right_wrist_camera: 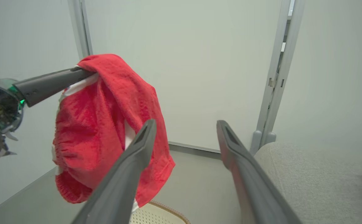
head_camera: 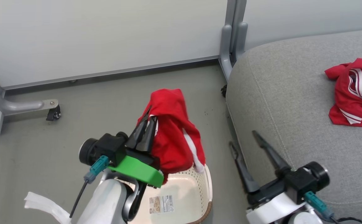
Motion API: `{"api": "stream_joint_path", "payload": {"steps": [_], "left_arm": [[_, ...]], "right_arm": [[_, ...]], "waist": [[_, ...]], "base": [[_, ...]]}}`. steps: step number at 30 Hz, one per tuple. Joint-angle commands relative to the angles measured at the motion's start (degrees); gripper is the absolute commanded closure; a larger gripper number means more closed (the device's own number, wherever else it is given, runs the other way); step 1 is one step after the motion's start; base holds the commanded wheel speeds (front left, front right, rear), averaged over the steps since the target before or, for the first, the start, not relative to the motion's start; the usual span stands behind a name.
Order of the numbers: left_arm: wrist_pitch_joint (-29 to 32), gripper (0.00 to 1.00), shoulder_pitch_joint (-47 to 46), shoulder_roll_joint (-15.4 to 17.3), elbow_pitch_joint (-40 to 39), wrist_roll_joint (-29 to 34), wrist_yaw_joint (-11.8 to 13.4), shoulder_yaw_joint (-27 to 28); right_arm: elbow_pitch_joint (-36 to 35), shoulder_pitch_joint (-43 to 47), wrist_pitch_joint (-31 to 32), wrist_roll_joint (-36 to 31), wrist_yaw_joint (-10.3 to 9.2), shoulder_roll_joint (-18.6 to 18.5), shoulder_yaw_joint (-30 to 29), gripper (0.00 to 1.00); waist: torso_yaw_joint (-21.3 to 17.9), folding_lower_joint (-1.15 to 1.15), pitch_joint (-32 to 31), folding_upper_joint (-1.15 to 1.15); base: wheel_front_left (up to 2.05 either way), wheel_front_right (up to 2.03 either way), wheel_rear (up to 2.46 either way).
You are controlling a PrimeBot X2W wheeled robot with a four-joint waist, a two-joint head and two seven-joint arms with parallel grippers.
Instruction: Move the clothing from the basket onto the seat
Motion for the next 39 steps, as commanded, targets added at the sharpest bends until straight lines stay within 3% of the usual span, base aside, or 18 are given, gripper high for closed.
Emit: {"api": "stream_joint_path", "payload": {"steps": [1,8,24,25,26,27,37,39], "left_arm": [[-0.2,1.0,-0.2,0.2,-0.7,-0.8,-0.2,-0.7],[0.7,1.0,-2.3,0.2,-2.6,-2.6,-0.4,-6.1],[5.9,1.0,-7.1,0.1,-4.3,-8.3,0.6,-18.5],[6.2,1.0,-7.2,0.2,-4.2,-8.6,0.6,-19.1],[6.3,1.0,-7.2,0.2,-4.0,-8.9,0.6,-19.7],[6.6,1.0,-7.3,0.2,-3.7,-9.0,0.6,-20.2],[6.8,1.0,-8.1,0.3,0.3,-8.9,2.5,-20.9],[6.7,0.75,-8.3,0.4,1.0,-8.8,2.7,-20.9]], "right_arm": [[0.3,-0.6,-0.2,1.5,-0.08,-0.1,1.5,0.0],[1.4,-3.6,-0.2,5.4,-0.08,-1.8,8.6,0.0],[12.0,-7.8,-0.2,6.8,-0.08,-0.8,7.1,0.0],[12.2,-7.8,-0.2,6.8,-0.08,-0.7,6.9,0.12],[12.4,-7.6,-0.2,6.9,-0.08,-0.7,7.0,0.61],[12.7,-7.4,-0.2,6.8,-0.08,-0.9,7.5,1.0],[12.5,-6.1,-0.2,7.6,-0.08,-1.2,7.7,1.0],[12.4,-6.1,-0.2,7.7,-0.08,-1.2,7.6,1.0]], "waist": [[0.1,0.01,-0.2,0.0],[-0.1,0.01,0.0,0.0],[-2.5,0.01,-0.8,0.0],[-2.5,0.01,-0.9,0.0],[-2.6,0.01,-1.0,0.0],[-2.7,0.01,-1.1,0.0],[-3.2,0.01,-1.3,0.0],[-3.2,0.01,-1.1,0.0]], "base": [[0.0,0.0,0.0],[0.0,0.0,0.0],[0.0,0.0,0.0],[0.0,0.0,0.0],[0.0,0.0,0.0],[0.0,0.0,0.0],[0.0,0.0,0.0],[0.0,0.0,0.0]]}}
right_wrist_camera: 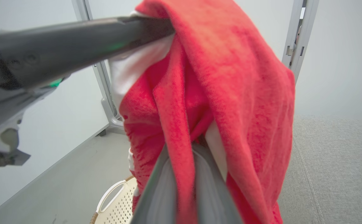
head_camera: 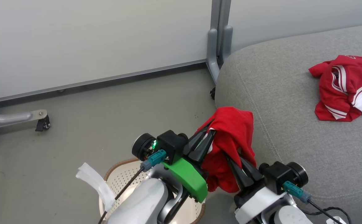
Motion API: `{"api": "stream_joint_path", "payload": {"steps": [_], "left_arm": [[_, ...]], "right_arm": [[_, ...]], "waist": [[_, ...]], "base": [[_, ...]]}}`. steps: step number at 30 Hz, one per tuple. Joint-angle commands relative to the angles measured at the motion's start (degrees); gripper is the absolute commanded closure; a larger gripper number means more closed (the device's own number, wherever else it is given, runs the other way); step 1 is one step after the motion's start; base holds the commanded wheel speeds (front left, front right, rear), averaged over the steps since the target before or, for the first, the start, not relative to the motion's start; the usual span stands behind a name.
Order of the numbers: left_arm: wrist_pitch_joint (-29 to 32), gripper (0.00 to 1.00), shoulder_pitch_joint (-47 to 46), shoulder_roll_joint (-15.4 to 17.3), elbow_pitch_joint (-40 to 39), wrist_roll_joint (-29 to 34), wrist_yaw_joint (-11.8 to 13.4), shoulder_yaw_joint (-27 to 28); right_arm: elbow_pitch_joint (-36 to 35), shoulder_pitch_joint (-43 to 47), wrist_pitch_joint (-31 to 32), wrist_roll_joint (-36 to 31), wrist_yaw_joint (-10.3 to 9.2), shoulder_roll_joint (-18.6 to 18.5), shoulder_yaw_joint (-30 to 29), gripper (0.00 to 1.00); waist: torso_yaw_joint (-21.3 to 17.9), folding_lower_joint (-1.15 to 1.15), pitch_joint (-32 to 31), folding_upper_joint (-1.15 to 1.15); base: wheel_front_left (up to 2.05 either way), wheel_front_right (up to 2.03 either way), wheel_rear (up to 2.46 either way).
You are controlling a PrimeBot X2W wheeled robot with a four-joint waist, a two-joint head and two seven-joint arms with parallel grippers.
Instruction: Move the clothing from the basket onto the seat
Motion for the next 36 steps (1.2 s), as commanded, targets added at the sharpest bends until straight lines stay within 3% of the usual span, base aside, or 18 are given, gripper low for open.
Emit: {"api": "stream_joint_path", "payload": {"steps": [1,4,5,6,7,36], "left_arm": [[-0.2,0.71,-0.9,0.4,0.5,0.5,0.3,0.1],[-0.1,0.55,-0.9,0.6,1.2,0.4,0.5,0.0],[0.1,0.44,-0.9,0.6,1.4,0.2,0.6,0.0],[0.2,0.26,-0.9,0.6,1.6,0.1,0.6,0.1],[0.4,0.0,-0.9,0.7,1.9,0.0,0.7,0.1],[0.5,0.0,-1.5,1.7,2.4,-1.2,1.4,-0.8]], "right_arm": [[-0.2,0.6,-0.2,0.5,-0.08,-0.1,-0.3,1.0],[-0.4,0.6,-0.2,0.5,-0.08,-0.1,-0.6,1.0],[-0.5,0.6,-0.2,0.5,-0.08,-0.1,-0.7,1.0],[-0.5,0.6,-0.2,0.6,-0.08,-0.1,-0.8,1.0],[-0.6,0.7,-0.2,0.6,-0.08,0.0,-0.9,1.0],[-1.3,0.6,-0.2,0.3,-0.08,0.0,-4.2,1.0]], "waist": [[0.0,0.0,0.1,0.0],[0.2,0.0,0.2,0.0],[0.2,0.0,0.2,0.0],[0.3,0.0,0.3,0.0],[0.3,0.0,0.3,0.0],[0.5,0.0,1.3,0.0]], "base": [[0.0,0.0,0.0],[0.0,0.0,0.0],[0.0,0.0,0.0],[0.0,0.0,0.0],[0.0,0.0,0.0],[0.0,0.0,0.0]]}}
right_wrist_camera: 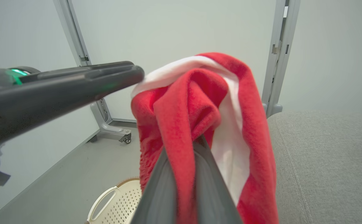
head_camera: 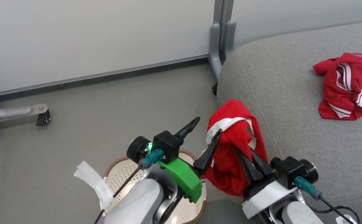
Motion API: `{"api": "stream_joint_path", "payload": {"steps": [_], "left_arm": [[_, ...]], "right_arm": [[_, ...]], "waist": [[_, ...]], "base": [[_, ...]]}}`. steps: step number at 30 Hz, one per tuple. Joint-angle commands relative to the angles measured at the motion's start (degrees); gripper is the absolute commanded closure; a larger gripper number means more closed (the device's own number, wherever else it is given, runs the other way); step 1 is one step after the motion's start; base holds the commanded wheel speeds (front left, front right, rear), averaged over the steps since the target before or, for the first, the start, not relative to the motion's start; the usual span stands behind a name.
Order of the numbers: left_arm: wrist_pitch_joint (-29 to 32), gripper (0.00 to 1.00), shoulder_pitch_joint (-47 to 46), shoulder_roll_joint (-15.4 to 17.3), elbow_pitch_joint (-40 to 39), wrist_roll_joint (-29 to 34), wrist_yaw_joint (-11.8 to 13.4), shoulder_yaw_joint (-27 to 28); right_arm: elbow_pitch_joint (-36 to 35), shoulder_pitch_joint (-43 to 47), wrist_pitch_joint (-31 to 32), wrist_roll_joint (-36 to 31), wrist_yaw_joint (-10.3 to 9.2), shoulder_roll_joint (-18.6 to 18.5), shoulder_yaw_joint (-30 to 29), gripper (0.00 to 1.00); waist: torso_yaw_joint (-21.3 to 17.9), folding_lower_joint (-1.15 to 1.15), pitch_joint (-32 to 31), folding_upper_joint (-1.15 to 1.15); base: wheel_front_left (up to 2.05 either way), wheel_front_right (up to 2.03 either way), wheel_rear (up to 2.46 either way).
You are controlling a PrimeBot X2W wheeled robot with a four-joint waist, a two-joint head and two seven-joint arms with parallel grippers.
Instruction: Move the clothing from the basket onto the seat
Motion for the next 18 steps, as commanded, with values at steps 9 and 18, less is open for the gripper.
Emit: {"api": "stream_joint_path", "payload": {"steps": [9,18], "left_arm": [[-1.0,0.0,-1.8,1.6,-0.1,2.0,1.3,-0.8],[-3.1,0.0,-0.2,3.5,-0.5,3.5,2.0,-1.5]], "right_arm": [[-1.8,-1.0,-0.2,-0.2,-0.08,0.9,-3.9,1.0],[-5.8,-0.1,-0.2,-2.3,-0.07,1.9,-10.4,1.0]], "waist": [[-3.1,0.0,2.4,0.0],[-14.3,0.0,6.2,0.0]], "base": [[0.0,0.0,0.0],[0.0,0.0,0.0]]}}
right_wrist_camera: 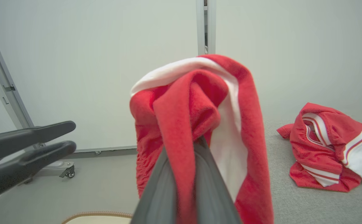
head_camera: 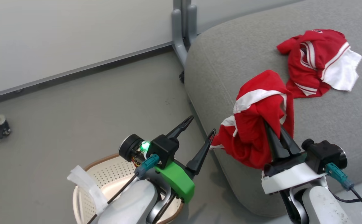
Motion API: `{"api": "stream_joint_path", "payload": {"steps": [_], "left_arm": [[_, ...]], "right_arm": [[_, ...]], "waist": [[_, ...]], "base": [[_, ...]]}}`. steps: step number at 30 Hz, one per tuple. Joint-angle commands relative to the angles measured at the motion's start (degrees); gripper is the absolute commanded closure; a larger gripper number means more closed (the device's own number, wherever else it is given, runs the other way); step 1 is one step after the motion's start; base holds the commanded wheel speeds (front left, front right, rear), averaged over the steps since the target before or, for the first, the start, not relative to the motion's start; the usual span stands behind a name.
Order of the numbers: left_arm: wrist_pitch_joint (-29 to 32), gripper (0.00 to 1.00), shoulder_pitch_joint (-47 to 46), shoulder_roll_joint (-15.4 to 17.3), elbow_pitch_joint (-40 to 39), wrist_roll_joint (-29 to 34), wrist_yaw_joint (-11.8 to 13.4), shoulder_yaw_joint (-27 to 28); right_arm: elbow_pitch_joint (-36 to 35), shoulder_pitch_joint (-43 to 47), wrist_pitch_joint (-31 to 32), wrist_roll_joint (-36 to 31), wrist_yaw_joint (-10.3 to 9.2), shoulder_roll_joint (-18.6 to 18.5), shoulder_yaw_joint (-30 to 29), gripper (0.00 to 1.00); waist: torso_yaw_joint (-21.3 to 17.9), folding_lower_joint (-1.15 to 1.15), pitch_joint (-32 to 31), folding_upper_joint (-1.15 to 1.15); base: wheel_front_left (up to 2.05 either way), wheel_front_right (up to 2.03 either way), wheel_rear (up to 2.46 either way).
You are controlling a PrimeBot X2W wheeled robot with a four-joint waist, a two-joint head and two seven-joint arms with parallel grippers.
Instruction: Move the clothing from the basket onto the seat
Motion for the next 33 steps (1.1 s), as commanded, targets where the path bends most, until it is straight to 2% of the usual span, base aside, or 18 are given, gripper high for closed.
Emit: {"api": "stream_joint_path", "payload": {"steps": [1,8,14,20,26,31,33], "left_arm": [[-0.6,0.0,0.4,0.8,0.0,0.3,0.1,0.2],[-2.8,0.0,1.1,1.2,-0.5,1.8,1.6,0.2],[-2.2,0.0,0.5,1.6,-0.3,2.1,1.2,-0.9],[-0.5,0.0,-1.4,2.4,-1.5,3.1,1.0,-1.7],[2.3,0.0,-5.0,4.1,-4.5,5.0,0.7,-2.6],[3.6,0.0,-7.3,5.3,-7.5,6.6,1.0,-2.8],[3.8,0.0,-8.0,6.1,-8.7,7.0,1.1,-2.8]], "right_arm": [[-0.8,0.8,-0.2,-0.6,-0.06,0.2,-0.9,1.0],[-2.9,2.7,-0.2,-1.3,-0.06,0.7,-3.8,1.0],[-4.4,3.5,-0.2,-0.8,-0.06,1.4,-5.2,1.0],[-6.2,-0.7,-0.2,3.0,-0.05,2.0,-9.5,1.0],[-8.6,-12.1,-0.2,6.2,-0.05,2.1,-16.4,1.0],[-6.1,-23.2,-0.2,7.5,-0.04,-1.6,-22.2,1.0],[-3.8,-28.4,-0.2,8.3,-0.04,-4.1,-24.2,1.0]], "waist": [[-7.0,0.0,3.1,0.0],[-14.7,0.0,5.7,0.0],[-17.3,0.0,8.0,0.0],[-16.1,0.0,13.1,0.0],[-13.0,0.0,22.3,0.0],[-10.4,0.0,28.9,0.0],[-9.1,0.0,31.8,0.0]], "base": [[0.0,0.0,0.0],[0.0,0.0,0.0],[0.0,0.0,0.0],[0.0,0.0,0.0],[0.0,0.0,0.0],[0.0,0.0,0.0],[0.0,0.0,0.0]]}}
